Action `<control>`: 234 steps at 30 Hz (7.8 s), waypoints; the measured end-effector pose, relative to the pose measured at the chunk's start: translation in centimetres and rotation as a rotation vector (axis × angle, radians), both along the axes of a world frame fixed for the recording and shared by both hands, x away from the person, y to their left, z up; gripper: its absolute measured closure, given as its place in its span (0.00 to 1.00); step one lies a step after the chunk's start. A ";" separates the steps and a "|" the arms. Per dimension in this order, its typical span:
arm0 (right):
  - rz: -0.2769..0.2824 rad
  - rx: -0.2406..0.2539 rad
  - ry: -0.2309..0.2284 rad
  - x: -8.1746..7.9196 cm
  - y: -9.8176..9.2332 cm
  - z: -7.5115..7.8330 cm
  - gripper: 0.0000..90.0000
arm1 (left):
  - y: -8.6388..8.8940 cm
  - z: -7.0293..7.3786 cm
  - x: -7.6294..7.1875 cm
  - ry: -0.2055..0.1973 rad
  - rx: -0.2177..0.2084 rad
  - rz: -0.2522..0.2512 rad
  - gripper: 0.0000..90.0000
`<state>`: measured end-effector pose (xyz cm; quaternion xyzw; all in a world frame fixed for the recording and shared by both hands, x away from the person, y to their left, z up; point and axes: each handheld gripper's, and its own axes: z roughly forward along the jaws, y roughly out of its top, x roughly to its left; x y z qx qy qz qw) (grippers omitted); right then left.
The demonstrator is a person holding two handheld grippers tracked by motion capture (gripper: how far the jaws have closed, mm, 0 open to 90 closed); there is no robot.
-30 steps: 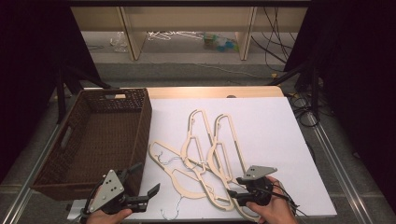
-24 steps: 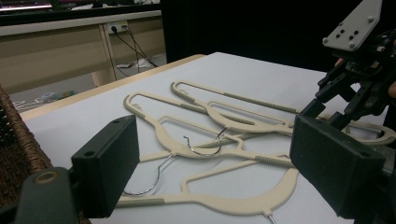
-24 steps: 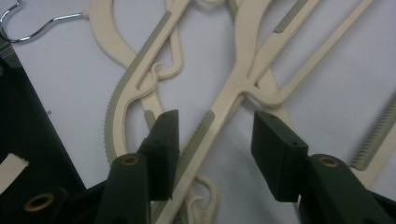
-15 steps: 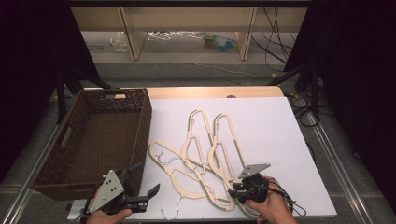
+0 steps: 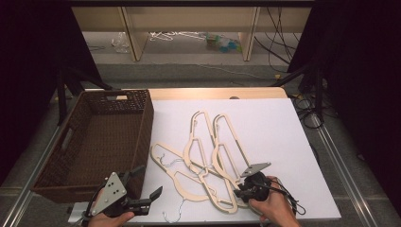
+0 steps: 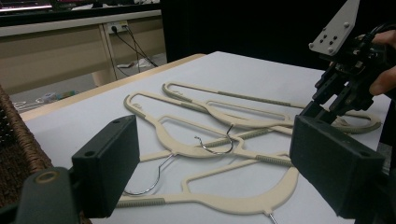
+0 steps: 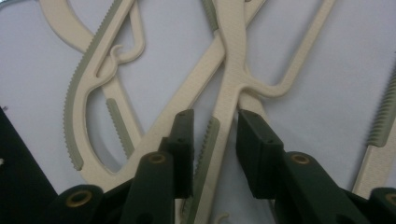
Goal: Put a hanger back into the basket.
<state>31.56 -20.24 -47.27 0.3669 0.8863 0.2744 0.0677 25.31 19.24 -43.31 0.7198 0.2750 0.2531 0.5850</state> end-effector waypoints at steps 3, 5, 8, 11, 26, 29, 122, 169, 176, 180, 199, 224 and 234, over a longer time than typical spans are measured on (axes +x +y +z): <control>0.015 -0.053 -0.008 -0.2 0.2 0.2 0.81 | 0.1 0.1 0.0 0.002 0.005 0.006 0.18; 0.010 -0.062 -0.006 -0.2 0.3 0.3 0.82 | 0.1 0.1 -0.1 0.004 0.007 0.009 0.18; 0.003 -0.064 0.009 -0.3 0.1 0.4 0.84 | 0.2 0.2 0.0 -0.005 0.010 0.008 0.18; 0.001 -0.072 0.009 -0.2 -0.1 0.5 0.87 | 0.2 0.1 -0.1 -0.001 0.011 0.008 0.18; 0.075 -0.081 0.038 -0.2 -0.9 0.6 0.86 | 0.1 0.2 0.0 -0.008 0.014 0.003 0.18; 0.085 -0.100 0.035 -0.2 -0.7 0.6 0.87 | 0.1 0.2 0.0 -0.006 0.013 0.004 0.18; 0.092 0.139 -0.283 -0.2 -7.5 8.8 0.40 | -15.3 2.2 6.9 -0.341 0.705 -0.497 0.95; 0.115 0.203 -0.305 -2.1 -4.2 5.2 0.28 | 3.6 20.5 10.6 0.115 0.122 0.079 0.95; 0.112 0.201 -0.302 -2.1 -4.2 5.1 0.28 | 8.3 18.0 11.1 0.110 0.144 0.163 0.95; 0.115 0.200 -0.294 -2.0 -4.1 5.0 0.27 | 10.9 16.3 11.4 0.111 0.170 0.210 0.95; 0.106 0.195 -0.283 -1.8 -4.3 4.8 0.27 | 15.6 10.4 12.2 0.171 0.268 0.268 0.95; 0.117 0.180 -0.265 -1.8 -4.1 4.4 0.27 | 18.0 3.4 15.3 0.364 0.277 0.339 0.93; 0.133 0.178 -0.250 -1.9 -3.9 4.1 0.26 | 18.6 2.8 15.3 0.384 0.338 0.625 0.68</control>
